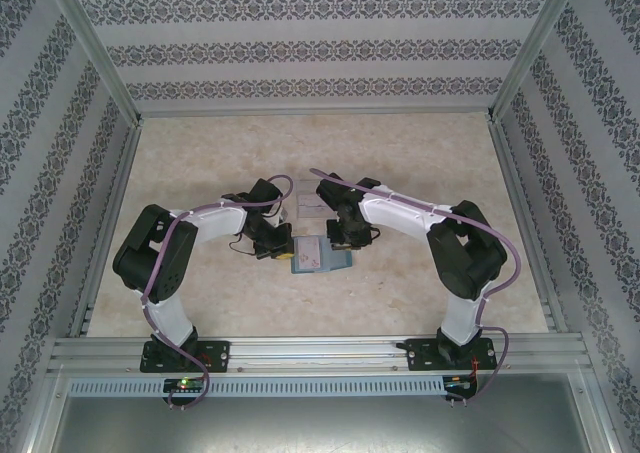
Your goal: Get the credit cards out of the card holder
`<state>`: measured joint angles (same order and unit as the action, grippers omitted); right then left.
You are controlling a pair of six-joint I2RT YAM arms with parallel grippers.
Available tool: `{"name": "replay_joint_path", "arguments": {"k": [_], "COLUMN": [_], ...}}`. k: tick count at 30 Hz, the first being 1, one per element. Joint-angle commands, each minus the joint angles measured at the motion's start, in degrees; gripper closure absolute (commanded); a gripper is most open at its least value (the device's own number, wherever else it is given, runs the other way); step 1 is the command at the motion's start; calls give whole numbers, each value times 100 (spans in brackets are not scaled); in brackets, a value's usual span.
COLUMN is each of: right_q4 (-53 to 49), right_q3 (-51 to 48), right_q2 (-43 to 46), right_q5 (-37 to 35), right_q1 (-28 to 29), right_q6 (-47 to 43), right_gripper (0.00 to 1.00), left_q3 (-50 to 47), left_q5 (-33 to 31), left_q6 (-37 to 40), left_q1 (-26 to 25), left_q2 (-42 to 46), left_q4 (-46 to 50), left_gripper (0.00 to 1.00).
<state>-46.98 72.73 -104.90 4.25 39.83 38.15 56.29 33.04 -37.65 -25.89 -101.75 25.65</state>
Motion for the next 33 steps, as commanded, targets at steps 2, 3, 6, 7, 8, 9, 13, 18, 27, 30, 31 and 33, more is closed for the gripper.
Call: {"name": "replay_joint_path", "arguments": {"k": [2,3,6,7,8,9,13,18,27,30,31,33], "right_q4": [-274,-284,-320,-316,-296,-242,263,1014,1727,1847,1853,1825], "right_q3": [-44,-40,3,21,27,22,-103,-275,-312,-327,-330,-358], "right_q2": [283,319,412,434,470,507,602,513,-20,-180,-229,-275], "right_q5": [-301,-302,-298,-283,-227,-128,516,1290,2008,2096,2091,1991], "right_q1": [-98,-106,-105,-113,-110,-109,-142,-139,-135,-142,-141,-143], "right_q6": [-113,-115,-117,-112,-107,-92,55,315,488,518,518,505], "right_gripper": [78,78,78,78,78,78,78,78,79,79,79,79], "left_q3": [64,60,73,66,68,68,89,130,104,94,94,93], "left_q5": [-16,-15,-16,-14,-8,-7,-4,-16,-6,-24,-21,-23], "left_q6": [143,141,141,143,140,129,118,138,171,190,188,185], "left_q1": [-67,-67,-69,-65,-70,-71,-66,-69,-76,-77,-73,-73], "left_q2": [-163,-159,-163,-161,-158,-159,-145,-143,-178,-161,-160,-160], "left_q4": [241,247,248,248,239,239,238,270,274,292,291,283], "left_gripper": [98,98,98,98,98,98,98,98,98,98,98,98]}}
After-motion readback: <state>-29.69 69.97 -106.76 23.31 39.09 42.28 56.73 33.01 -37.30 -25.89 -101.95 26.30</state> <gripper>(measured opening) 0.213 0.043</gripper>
